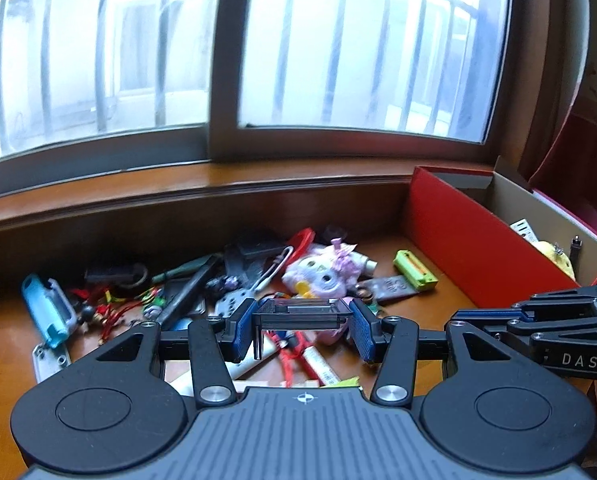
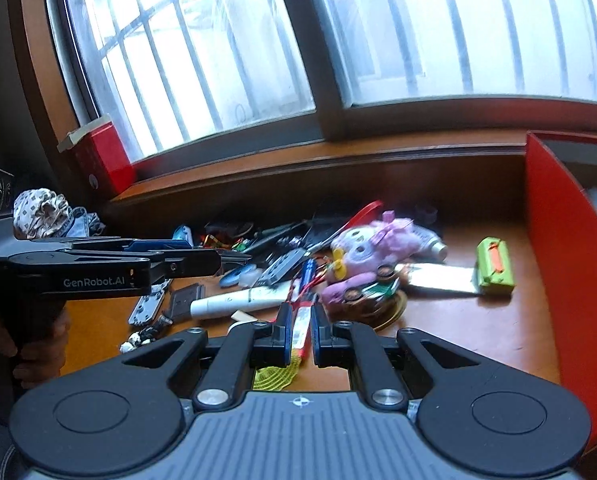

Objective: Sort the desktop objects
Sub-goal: 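Carry the shuttlecock with the right gripper while the left gripper carries the case toward the box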

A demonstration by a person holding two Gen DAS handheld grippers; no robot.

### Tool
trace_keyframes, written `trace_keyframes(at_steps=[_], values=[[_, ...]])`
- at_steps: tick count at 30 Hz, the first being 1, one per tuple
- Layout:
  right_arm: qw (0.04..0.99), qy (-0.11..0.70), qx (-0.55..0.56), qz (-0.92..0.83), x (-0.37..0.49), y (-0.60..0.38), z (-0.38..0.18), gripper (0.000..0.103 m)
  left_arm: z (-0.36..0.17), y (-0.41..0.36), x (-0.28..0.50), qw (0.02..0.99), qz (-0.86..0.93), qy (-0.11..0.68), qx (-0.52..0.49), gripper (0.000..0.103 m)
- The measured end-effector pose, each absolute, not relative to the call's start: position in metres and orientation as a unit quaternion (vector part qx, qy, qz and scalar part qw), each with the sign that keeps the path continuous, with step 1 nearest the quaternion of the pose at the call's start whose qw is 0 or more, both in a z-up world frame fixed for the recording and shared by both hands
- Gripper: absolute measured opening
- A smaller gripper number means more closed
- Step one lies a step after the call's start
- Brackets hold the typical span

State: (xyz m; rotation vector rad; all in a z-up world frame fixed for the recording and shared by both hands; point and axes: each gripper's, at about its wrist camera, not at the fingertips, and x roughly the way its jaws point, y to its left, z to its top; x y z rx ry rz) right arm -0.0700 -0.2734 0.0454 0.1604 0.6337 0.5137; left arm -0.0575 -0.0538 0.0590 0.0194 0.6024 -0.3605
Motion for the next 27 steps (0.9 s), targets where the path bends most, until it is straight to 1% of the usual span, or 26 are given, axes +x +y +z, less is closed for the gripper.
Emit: trace_keyframes(at_steps=[13, 27], values=[[0.926, 0.273, 0.086, 0.248, -0.066, -0.315, 0.060, 0.010, 0.072, -0.092, -0.054, 0.943, -0.176, 0.282, 0.026, 0.050], [0.922, 0.259, 0.093, 0.271, -0.060, -0.313, 0.060, 0.010, 0.077, -0.082, -0.060, 0.946, -0.152, 0.284, 0.028, 0.049]])
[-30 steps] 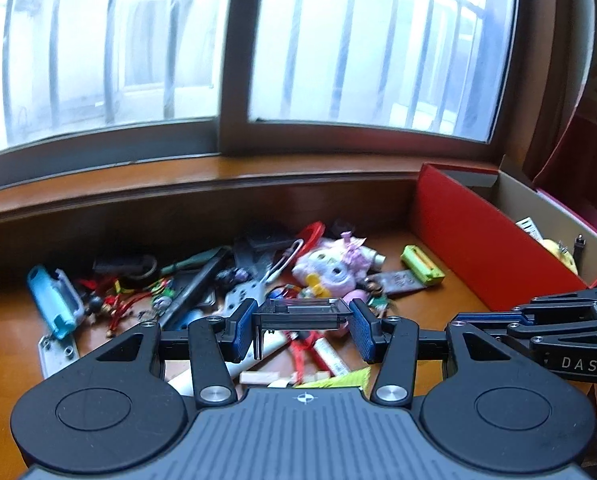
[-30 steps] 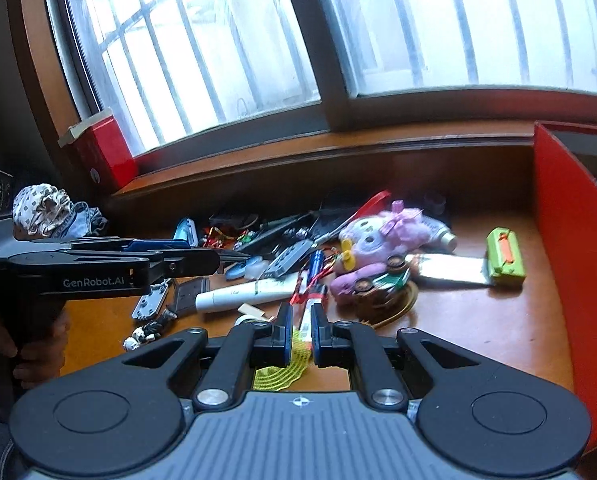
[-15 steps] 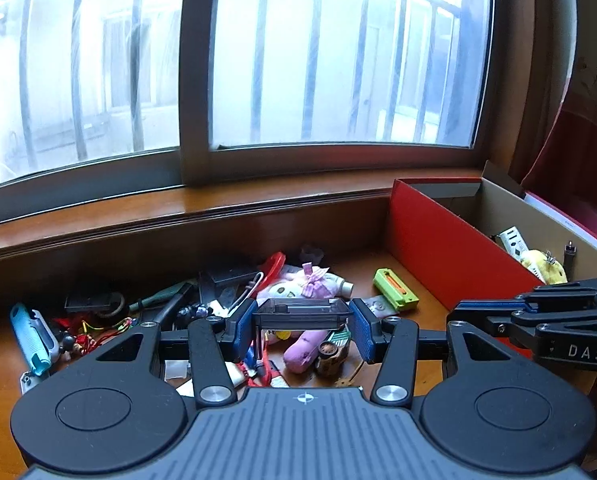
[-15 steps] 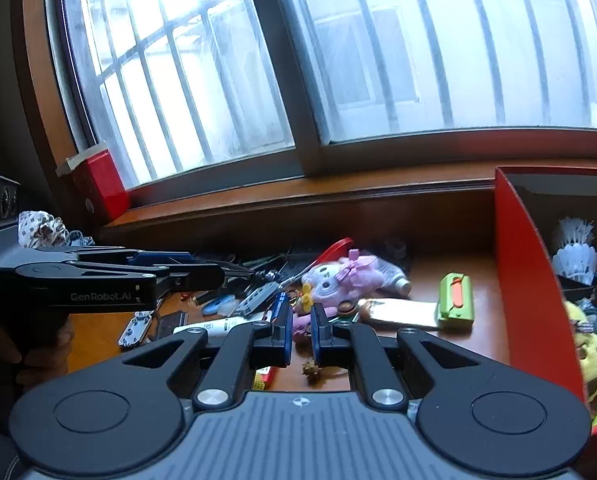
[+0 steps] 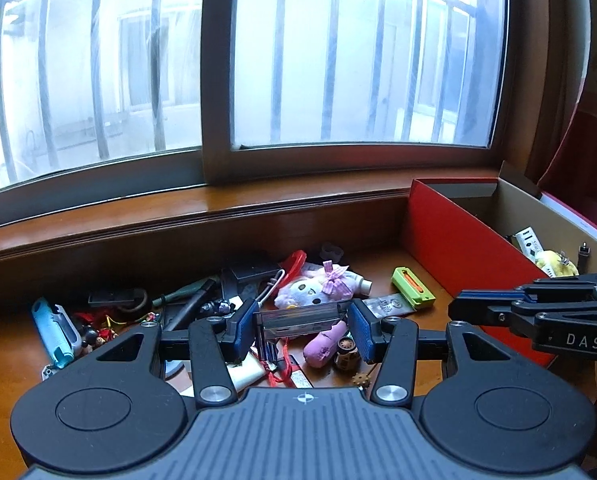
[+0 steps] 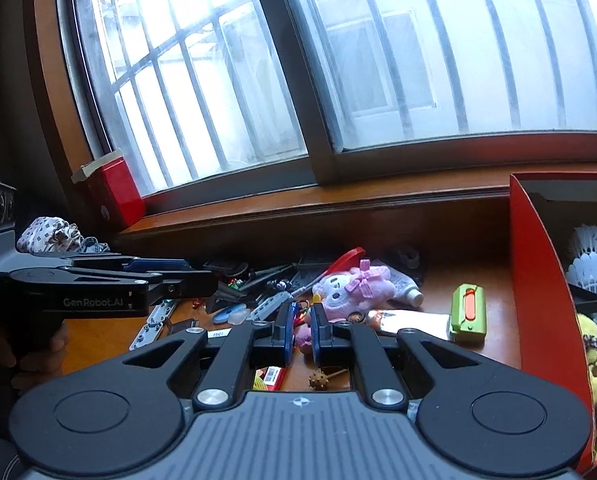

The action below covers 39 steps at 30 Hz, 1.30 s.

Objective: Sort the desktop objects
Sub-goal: 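Carry the shuttlecock with the right gripper while the left gripper carries the case toward the box, then lower the shuttlecock into the box with the right gripper while the left gripper drops the case in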

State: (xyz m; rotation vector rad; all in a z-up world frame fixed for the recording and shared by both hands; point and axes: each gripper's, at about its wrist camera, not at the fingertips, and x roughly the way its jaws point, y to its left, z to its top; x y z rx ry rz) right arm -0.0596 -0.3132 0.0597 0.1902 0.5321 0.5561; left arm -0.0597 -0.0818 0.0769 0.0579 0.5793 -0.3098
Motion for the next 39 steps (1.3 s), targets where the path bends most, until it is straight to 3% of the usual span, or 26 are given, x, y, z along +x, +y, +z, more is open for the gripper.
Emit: trace_keyframes(at_steps=[11, 25, 29, 31, 34, 39], values=[[0.927, 0.258, 0.104, 0.253, -0.064, -0.329, 0.061, 0.010, 0.086, -0.098, -0.057, 0.946, -0.168, 0.273, 0.039, 0.049], [0.884, 0.330, 0.104, 0.315, -0.042, -0.275, 0.016, 0.012, 0.078, -0.031, -0.076, 0.949, -0.085, 0.302, 0.015, 0.049], [0.862, 0.364, 0.098, 0.339, -0.041, -0.247, 0.004, 0.030, 0.072, -0.013, -0.082, 0.947, -0.070, 0.313, 0.005, 0.049], [0.853, 0.371, 0.098, 0.354, -0.043, -0.237, 0.003, 0.034, 0.070, -0.006, -0.085, 0.946, -0.064, 0.317, 0.002, 0.049], [0.836, 0.393, 0.112, 0.367, -0.043, -0.229, -0.002, 0.056, 0.068, 0.003, -0.089, 0.945, -0.059, 0.322, 0.002, 0.049], [0.826, 0.409, 0.121, 0.368, -0.036, -0.206, -0.016, 0.058, 0.066, 0.011, -0.094, 0.943, -0.059, 0.327, 0.008, 0.049]])
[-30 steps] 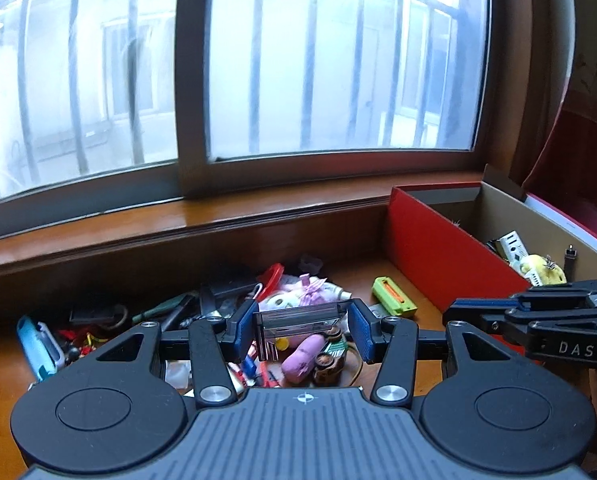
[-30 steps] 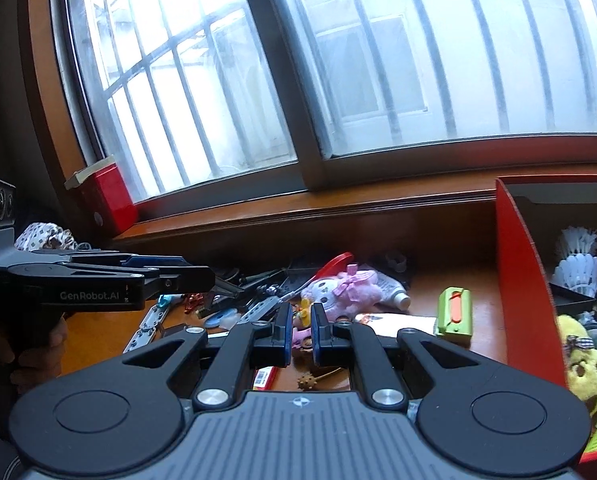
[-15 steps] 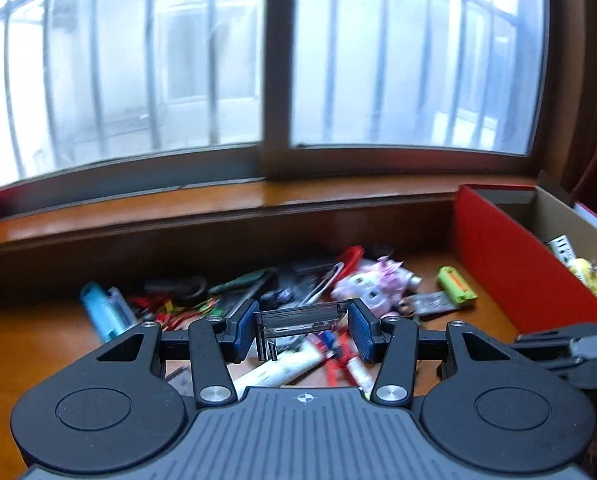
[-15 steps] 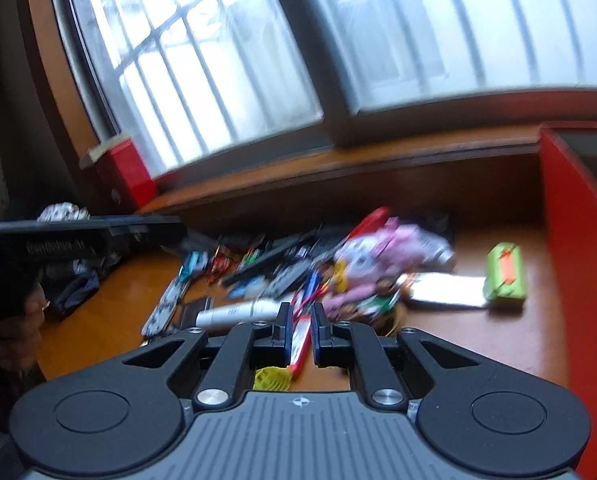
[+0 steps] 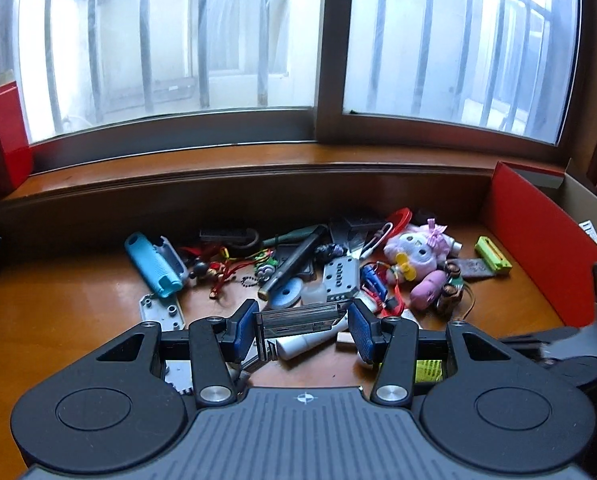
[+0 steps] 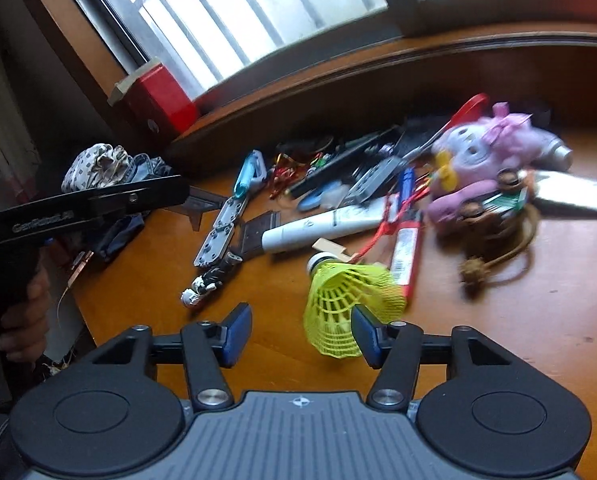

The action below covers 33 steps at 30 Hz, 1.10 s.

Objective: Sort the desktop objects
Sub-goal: 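Lower the shuttlecock into the box with the right gripper while the left gripper drops the case in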

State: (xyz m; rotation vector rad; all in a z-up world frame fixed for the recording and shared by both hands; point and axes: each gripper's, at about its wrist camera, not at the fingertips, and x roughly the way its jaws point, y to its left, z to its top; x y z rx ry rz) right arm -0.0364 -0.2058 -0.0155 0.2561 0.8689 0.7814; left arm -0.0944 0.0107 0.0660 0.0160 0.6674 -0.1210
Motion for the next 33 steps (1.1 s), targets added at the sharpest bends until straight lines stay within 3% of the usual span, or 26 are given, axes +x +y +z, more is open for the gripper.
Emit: trace_keyframes(at_steps=[3, 5, 18, 33], values=[[0.837, 0.403, 0.102, 0.355, -0.031, -0.190, -0.022, 0.042, 0.066, 0.013, -0.097, 0.942, -0.062, 0.328, 0.011, 0.049], [0.845, 0.404, 0.081, 0.342, -0.029, -0.181, -0.026, 0.006, 0.066, 0.014, -0.098, 0.943, -0.066, 0.326, 0.012, 0.049], [0.890, 0.312, 0.074, 0.325, -0.058, -0.220, 0.029, 0.003, 0.073, -0.027, -0.084, 0.944, -0.120, 0.306, 0.018, 0.049], [0.936, 0.250, 0.095, 0.230, -0.085, -0.352, 0.065, 0.003, 0.091, -0.163, -0.060, 0.935, -0.234, 0.261, 0.058, 0.049]])
